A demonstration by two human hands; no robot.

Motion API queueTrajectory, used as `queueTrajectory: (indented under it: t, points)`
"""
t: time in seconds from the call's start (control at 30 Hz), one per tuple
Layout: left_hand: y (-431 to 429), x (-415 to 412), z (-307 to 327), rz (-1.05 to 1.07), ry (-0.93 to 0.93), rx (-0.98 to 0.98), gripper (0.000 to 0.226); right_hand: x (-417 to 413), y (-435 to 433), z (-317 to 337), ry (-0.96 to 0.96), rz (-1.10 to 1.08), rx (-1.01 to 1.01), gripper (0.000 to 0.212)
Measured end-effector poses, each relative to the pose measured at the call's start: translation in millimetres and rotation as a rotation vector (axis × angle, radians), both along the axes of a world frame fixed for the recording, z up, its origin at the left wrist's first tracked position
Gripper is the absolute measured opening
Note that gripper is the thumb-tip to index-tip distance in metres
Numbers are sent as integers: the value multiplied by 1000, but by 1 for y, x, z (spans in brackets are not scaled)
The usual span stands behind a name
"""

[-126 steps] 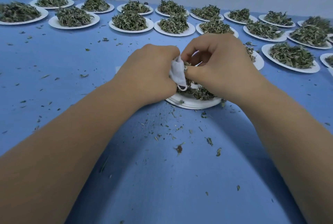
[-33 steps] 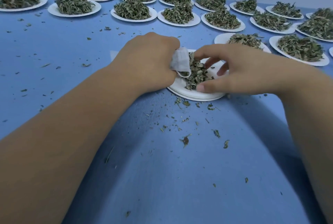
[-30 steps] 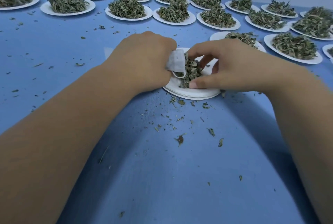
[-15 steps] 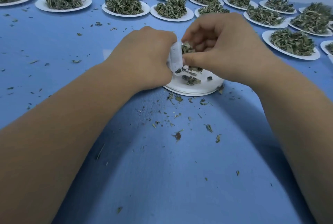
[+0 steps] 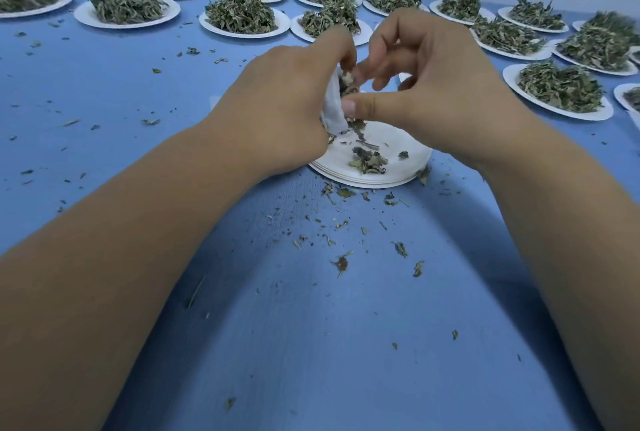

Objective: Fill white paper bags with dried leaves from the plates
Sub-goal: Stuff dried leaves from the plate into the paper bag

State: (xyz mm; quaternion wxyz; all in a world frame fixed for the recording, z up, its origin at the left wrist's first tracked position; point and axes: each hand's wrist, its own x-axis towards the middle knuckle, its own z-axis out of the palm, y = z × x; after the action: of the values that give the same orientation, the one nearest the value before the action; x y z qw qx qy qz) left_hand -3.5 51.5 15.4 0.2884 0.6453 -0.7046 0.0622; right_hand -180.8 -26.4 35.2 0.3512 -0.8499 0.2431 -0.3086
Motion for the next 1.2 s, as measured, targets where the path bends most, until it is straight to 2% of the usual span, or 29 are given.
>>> queueTrajectory:
  t: [0.1,0.23,0.33,0.47,0.53,0.6,0.63,0.73,0.8,0.93,1.07,1.13,1.2]
  points:
    - [-1,0,4,-27,-32,-58,61,0,-6,-5,24,-6,141,46]
    - [-4,-1,2,-100,-1,-61,58,4,-10,-11,29,101,397,41]
    - [-2,-3,4,-130,59,-89,58,8,-11,-10,-45,92,393,36]
    - [-1,-3,9,-164,-62,-180,59,9,-16,-11,-99,85,518,46]
    - [2,3,8,-128,-37,-97,74,8,-18,-14,-107,40,508,42]
    - [7,8,8,-130,66,-2,86,8,-18,-15,-122,-20,459,35]
    - [10,9,8,-131,138,12,81,7,-18,-15,-130,-44,438,31]
    - [9,3,11,-20,418,-38,40,8,-16,-15,-152,-87,385,27]
    - [7,-1,11,25,550,-4,25,10,-15,-16,-183,-96,374,24]
    - [4,-3,3,-6,589,25,18,13,-15,-19,-254,-89,487,18]
    - [2,2,3,25,654,-15,18,8,-16,-18,-264,42,608,17]
    - [1,5,4,24,718,-23,16,5,-15,-17,-275,78,614,18]
    - [1,5,4,6,762,-23,15,6,-16,-16,-282,24,545,23]
